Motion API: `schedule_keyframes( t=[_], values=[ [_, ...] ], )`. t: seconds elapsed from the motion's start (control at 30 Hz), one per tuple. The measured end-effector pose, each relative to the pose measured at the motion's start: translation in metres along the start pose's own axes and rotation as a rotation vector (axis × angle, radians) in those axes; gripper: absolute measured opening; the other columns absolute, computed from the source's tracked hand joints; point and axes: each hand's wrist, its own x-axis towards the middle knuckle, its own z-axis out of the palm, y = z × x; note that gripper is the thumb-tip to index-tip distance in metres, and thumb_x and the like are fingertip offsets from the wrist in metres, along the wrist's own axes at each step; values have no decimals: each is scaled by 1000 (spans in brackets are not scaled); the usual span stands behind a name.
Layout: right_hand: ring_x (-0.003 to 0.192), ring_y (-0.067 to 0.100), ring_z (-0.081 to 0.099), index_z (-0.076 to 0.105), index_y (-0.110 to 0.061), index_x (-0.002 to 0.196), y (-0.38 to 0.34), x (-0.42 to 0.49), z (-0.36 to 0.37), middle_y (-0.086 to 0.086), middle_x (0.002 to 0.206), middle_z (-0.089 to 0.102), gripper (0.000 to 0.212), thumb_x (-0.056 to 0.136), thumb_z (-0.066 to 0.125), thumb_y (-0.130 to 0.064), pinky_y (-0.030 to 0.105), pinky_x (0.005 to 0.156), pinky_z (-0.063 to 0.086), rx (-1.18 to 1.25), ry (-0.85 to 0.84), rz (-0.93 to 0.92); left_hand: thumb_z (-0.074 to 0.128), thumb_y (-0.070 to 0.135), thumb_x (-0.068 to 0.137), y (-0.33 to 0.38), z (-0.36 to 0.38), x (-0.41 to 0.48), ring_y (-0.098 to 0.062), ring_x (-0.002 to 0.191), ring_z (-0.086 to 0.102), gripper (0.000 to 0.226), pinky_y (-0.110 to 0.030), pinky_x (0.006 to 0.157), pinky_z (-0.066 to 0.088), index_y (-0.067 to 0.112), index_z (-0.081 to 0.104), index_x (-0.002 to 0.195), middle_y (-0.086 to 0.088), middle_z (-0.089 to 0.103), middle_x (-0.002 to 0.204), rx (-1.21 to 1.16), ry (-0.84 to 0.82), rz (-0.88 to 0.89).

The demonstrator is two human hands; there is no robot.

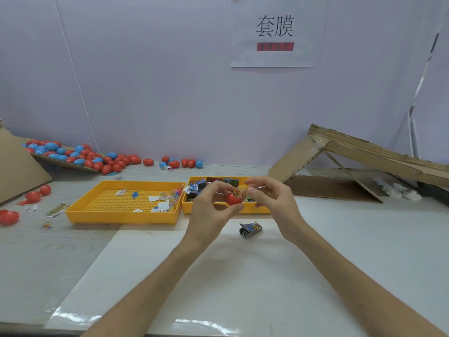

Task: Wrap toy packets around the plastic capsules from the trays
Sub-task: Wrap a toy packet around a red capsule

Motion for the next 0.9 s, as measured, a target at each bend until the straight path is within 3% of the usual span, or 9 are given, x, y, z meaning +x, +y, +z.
schedule_keyframes(
  t=[0.13, 0.27, 0.43, 0.63, 0.9],
  values=[
    [91, 12, 69, 72, -23, 113, 1, 0, 0, 2, 106, 72, 32, 81, 75, -25, 26, 73, 55, -5, -85, 76, 87, 14, 76, -1, -3, 2, -8, 87, 70, 32, -33, 77, 60, 29, 67, 97, 6, 74, 93, -30, -1, -66],
    [90, 15, 71, 70, -20, 114, 4, -1, 2, 6, 99, 76, 24, 92, 71, -10, 26, 75, 56, 35, -128, 97, 88, 16, 77, 0, -2, 1, -10, 85, 70, 33, -32, 75, 60, 30, 67, 97, 6, 73, 94, -24, -22, -55],
    [93, 18, 72, 70, -16, 115, 1, -1, 1, 12, 102, 76, 27, 88, 74, -10, 27, 75, 56, 33, -104, 95, 86, 13, 78, 1, -4, 2, -11, 89, 71, 32, -27, 78, 60, 26, 69, 101, 5, 74, 96, -133, -51, -121],
    [88, 17, 72, 72, -20, 108, -1, -1, 0, 6, 96, 77, 25, 86, 76, -9, 24, 73, 55, 39, -104, 73, 70, 7, 92, 0, -6, 4, -24, 96, 73, 17, -31, 83, 60, 10, 75, 108, -6, 76, 99, -440, -40, -255],
    [87, 10, 70, 76, -24, 101, -1, -3, -1, -4, 91, 76, 15, 87, 76, -21, 20, 71, 53, 14, -155, 51, 72, 14, 82, 4, -9, 5, -29, 101, 73, 38, -26, 80, 59, 0, 69, 118, -19, 74, 110, -641, -89, -389]
  ],
)
